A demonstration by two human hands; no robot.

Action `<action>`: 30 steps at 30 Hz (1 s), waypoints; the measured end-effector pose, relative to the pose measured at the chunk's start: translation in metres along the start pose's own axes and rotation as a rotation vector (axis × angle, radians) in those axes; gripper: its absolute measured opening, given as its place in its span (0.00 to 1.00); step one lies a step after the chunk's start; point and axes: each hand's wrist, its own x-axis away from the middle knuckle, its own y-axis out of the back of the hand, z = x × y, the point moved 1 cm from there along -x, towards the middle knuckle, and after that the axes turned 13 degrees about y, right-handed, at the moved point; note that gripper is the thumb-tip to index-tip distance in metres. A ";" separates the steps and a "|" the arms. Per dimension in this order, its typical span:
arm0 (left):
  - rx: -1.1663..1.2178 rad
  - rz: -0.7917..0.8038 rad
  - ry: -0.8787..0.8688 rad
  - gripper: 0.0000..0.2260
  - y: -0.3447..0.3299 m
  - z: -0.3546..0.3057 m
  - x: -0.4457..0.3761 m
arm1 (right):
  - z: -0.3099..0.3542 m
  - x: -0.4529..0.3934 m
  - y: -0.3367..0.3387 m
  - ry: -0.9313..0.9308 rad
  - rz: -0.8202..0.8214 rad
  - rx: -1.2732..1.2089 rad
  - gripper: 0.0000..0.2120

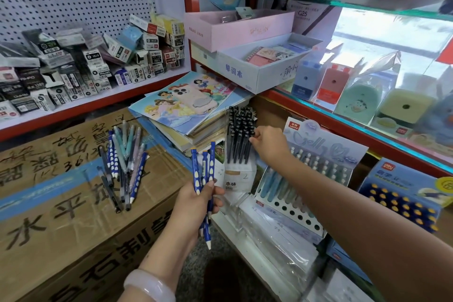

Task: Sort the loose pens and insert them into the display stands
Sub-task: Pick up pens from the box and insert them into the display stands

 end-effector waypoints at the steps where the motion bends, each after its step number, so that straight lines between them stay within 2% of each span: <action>1: 0.008 0.012 0.000 0.06 -0.001 0.000 0.001 | 0.000 0.000 0.003 -0.012 0.000 0.003 0.11; 5: 0.057 0.049 0.004 0.07 -0.004 -0.003 0.006 | 0.008 0.010 0.015 -0.075 -0.094 -0.189 0.09; 8: 0.067 0.068 0.004 0.06 -0.009 -0.004 0.009 | 0.031 0.032 0.019 -0.058 0.074 -0.573 0.11; 10: 0.054 0.079 -0.005 0.06 -0.013 -0.004 0.011 | 0.044 0.046 0.019 -0.030 0.176 -0.690 0.13; 15: 0.049 0.106 -0.011 0.07 -0.027 -0.004 0.017 | 0.048 0.062 0.021 -0.036 0.154 -0.819 0.11; 18: 0.082 0.129 0.008 0.07 -0.033 -0.003 0.021 | 0.038 0.067 0.042 -0.062 0.074 -0.799 0.12; 22: -0.033 0.106 0.007 0.09 -0.042 0.004 0.022 | 0.004 0.084 0.082 -0.092 -0.076 -0.804 0.10; 26: -0.152 0.157 -0.002 0.06 -0.064 0.013 0.024 | -0.039 0.112 0.112 -0.152 -0.231 -0.789 0.09; 30: -0.244 0.232 -0.016 0.03 -0.093 0.019 0.026 | -0.077 0.144 0.132 -0.175 -0.354 -0.726 0.04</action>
